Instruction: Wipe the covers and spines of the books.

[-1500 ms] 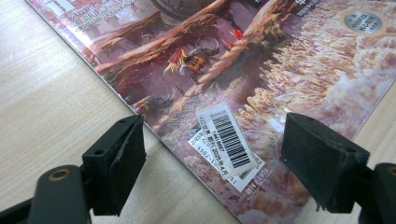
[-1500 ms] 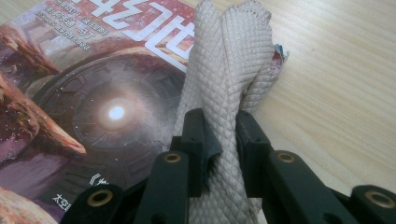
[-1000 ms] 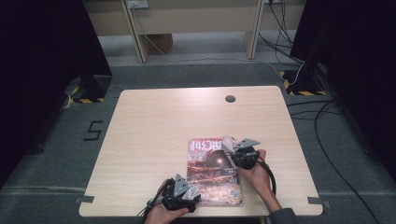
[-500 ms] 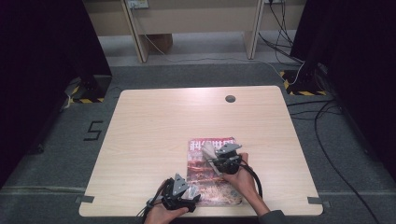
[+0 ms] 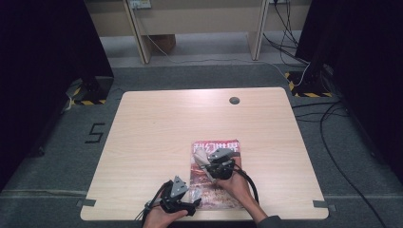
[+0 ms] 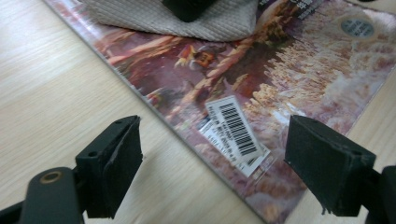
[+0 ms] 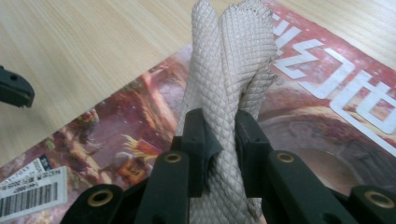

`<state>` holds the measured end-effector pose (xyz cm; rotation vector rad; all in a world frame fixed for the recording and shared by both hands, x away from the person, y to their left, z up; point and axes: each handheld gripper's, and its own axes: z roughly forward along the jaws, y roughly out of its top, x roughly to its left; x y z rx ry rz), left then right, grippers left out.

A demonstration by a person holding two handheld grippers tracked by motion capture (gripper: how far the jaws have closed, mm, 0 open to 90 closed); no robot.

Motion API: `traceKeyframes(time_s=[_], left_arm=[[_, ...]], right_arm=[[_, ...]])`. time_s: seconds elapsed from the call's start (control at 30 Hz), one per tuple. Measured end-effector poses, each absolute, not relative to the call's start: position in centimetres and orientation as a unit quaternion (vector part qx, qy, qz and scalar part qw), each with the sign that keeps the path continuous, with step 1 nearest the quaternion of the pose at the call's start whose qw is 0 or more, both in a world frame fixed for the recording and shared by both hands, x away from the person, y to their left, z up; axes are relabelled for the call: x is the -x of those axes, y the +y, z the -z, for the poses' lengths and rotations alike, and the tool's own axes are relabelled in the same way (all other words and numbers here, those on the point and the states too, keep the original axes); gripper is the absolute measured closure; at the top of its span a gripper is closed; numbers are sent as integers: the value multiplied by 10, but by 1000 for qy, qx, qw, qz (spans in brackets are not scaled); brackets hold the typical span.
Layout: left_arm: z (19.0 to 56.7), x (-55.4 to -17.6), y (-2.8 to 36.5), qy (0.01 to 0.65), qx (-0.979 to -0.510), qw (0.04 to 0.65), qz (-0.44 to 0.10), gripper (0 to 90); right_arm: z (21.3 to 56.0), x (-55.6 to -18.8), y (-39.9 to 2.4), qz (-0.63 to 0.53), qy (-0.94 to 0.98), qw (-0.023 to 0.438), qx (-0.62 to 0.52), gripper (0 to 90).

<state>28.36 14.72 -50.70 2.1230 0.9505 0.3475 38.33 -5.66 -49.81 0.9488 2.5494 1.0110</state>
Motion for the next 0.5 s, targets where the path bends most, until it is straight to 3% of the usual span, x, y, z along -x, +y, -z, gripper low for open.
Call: traceKeyframes(time_s=[0.5], left_arm=[[506,-272,157,367,-840,379,-127,177]], right_arm=[[498,-375,-36,-351,881,100,-302,764]])
